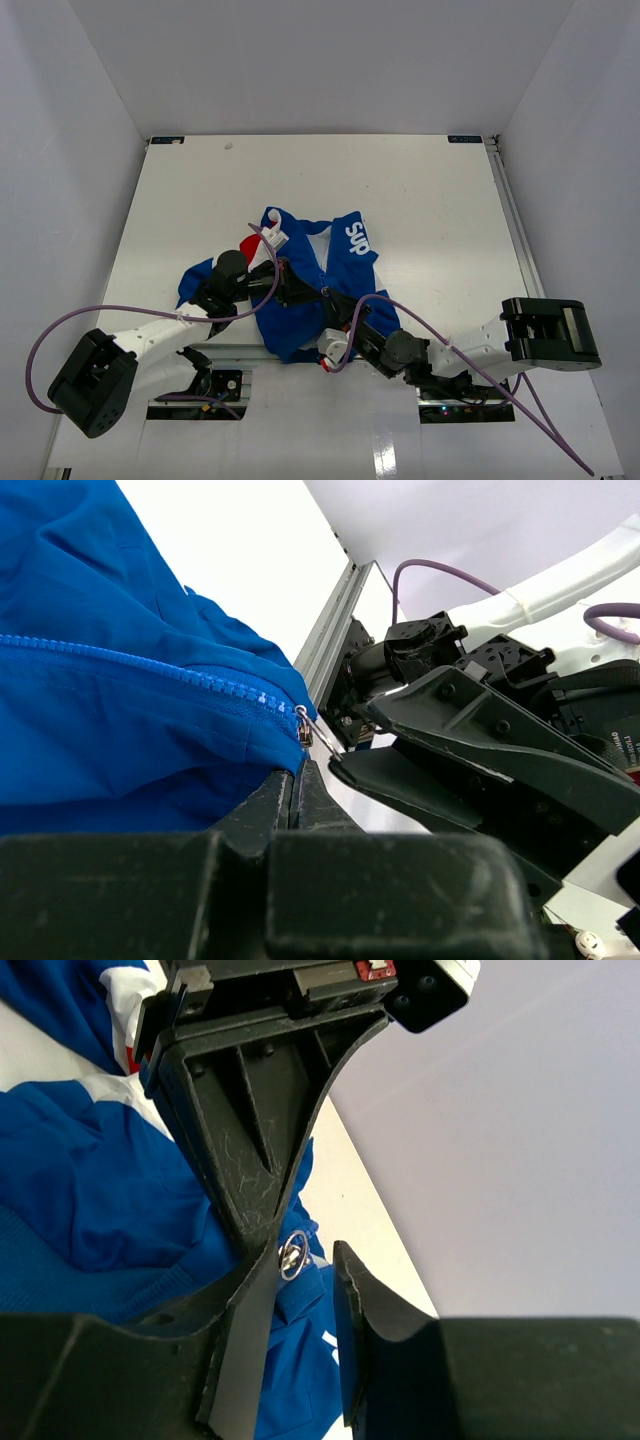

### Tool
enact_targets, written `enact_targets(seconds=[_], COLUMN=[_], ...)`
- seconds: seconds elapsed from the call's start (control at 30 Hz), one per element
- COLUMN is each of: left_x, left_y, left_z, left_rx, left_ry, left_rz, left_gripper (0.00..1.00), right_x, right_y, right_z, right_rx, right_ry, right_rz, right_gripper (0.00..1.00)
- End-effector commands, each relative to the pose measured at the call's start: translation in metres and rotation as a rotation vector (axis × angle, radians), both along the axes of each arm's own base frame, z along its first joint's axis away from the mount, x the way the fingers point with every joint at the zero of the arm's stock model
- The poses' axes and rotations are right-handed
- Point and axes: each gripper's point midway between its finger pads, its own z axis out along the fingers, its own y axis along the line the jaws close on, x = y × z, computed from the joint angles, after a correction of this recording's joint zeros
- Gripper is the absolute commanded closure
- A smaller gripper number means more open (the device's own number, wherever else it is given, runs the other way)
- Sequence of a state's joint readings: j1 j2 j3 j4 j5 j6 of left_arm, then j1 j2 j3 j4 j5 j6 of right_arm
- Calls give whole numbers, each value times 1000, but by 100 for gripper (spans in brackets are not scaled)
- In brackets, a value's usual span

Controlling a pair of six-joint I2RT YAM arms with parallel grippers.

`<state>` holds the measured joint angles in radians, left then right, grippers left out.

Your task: Zip up the jacket

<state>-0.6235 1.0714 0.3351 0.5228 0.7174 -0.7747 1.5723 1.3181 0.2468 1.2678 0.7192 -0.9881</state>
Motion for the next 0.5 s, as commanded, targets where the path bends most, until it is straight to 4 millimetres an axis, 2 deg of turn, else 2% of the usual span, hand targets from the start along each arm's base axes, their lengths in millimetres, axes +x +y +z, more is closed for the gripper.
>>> enact_targets(seconds=[0.0,0.23,0.47], left_x=[1,0,0], left_y=[1,1,1], left_z=[7,8,10], left_rx=[-12,-15,-21], left_ry=[-35,-39,-47], left_rz=[2,0,-1], left_gripper=[100,100,100], right_x=[0,4,7], right_y=[5,3,0], right_z=[34,32,30], right_rx=[173,164,169], right_ry=[19,17,25], right_rz=[-5,-37,-56], right_gripper=[69,79,75])
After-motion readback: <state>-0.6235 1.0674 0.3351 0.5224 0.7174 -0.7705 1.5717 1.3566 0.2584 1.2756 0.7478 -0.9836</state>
